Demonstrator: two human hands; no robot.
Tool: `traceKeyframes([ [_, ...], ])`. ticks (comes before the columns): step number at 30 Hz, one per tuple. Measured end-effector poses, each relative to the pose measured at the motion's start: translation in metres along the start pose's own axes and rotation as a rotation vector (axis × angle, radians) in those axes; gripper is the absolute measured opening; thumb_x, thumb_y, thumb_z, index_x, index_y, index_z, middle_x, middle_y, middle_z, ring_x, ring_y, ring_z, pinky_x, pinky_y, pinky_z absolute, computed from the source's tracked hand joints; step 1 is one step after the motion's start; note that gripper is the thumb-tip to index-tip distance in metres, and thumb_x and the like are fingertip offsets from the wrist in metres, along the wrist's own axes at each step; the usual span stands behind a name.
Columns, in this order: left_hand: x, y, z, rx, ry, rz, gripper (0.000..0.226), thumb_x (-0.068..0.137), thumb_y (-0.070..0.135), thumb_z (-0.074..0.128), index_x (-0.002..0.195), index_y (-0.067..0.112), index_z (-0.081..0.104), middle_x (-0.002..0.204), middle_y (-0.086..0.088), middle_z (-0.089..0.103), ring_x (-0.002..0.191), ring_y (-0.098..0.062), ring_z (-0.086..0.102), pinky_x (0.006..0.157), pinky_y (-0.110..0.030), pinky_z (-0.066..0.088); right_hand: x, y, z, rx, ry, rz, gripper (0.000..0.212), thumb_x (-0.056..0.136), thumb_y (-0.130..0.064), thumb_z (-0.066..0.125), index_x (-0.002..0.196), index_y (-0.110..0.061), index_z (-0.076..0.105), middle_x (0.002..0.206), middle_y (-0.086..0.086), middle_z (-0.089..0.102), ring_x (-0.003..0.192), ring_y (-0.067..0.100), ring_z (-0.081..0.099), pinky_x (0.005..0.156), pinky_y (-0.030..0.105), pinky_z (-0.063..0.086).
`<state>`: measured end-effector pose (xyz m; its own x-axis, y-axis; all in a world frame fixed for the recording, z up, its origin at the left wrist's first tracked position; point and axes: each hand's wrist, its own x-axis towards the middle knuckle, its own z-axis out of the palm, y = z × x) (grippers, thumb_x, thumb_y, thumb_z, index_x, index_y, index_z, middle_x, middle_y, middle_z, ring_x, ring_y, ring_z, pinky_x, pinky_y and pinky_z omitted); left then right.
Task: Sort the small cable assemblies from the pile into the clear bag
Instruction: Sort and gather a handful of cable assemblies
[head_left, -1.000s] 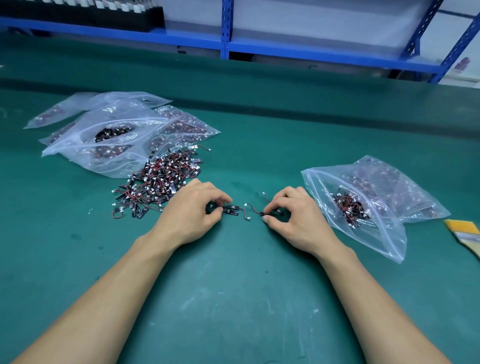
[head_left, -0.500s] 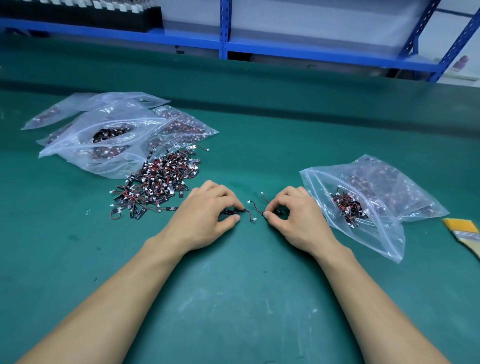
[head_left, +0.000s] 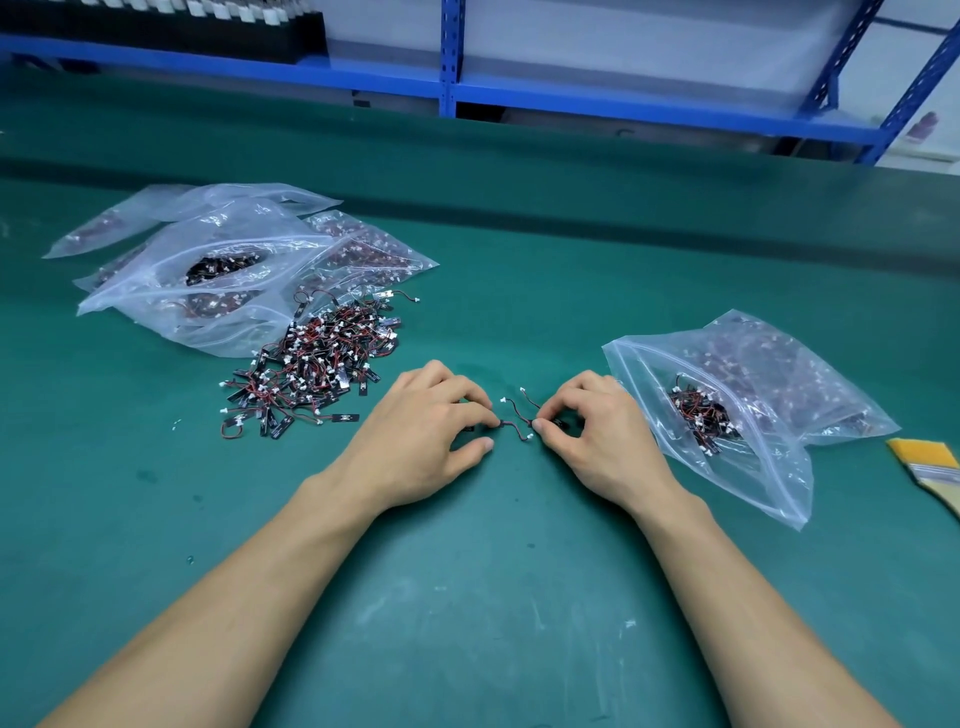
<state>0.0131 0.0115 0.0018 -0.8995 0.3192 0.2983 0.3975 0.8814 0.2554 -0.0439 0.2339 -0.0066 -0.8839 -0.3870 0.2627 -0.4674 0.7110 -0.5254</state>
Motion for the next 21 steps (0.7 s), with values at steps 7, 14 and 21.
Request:
traceKeyframes([
  [7, -0.0012, 0.0068, -0.0005, -0.030, -0.001, 0.067, 0.013, 0.094, 0.038, 0.062, 0.101, 0.034, 0.073, 0.104, 0.020, 0.063, 0.101, -0.012, 0.047, 0.097, -0.031, 0.036, 0.0008, 0.0003, 0.0001, -0.040, 0.016, 0.015, 0.006, 0.087, -0.030, 0.073, 0.081, -0.029, 0.072, 0.082, -0.016, 0.055, 0.084, 0.011, 0.045, 0.075, 0.026, 0.038],
  [14, -0.0018, 0.0090, -0.0017, -0.058, -0.035, 0.124, 0.017, 0.094, 0.029, 0.064, 0.106, 0.035, 0.073, 0.097, 0.018, 0.064, 0.093, -0.014, 0.046, 0.089, -0.031, 0.039, 0.0009, 0.0012, 0.0000, -0.033, 0.005, 0.016, 0.007, 0.088, -0.032, 0.073, 0.080, -0.033, 0.071, 0.080, -0.018, 0.055, 0.084, 0.009, 0.045, 0.075, 0.026, 0.039],
  [21, -0.0017, 0.0030, -0.0051, -0.052, 0.017, 0.045, 0.006, 0.087, 0.039, 0.071, 0.091, 0.035, 0.074, 0.081, 0.018, 0.060, 0.087, -0.011, 0.043, 0.083, -0.029, 0.038, 0.0006, 0.0031, -0.0054, 0.002, -0.019, 0.022, 0.009, 0.087, -0.022, 0.071, 0.087, -0.031, 0.075, 0.085, -0.016, 0.060, 0.085, 0.008, 0.046, 0.077, 0.025, 0.039],
])
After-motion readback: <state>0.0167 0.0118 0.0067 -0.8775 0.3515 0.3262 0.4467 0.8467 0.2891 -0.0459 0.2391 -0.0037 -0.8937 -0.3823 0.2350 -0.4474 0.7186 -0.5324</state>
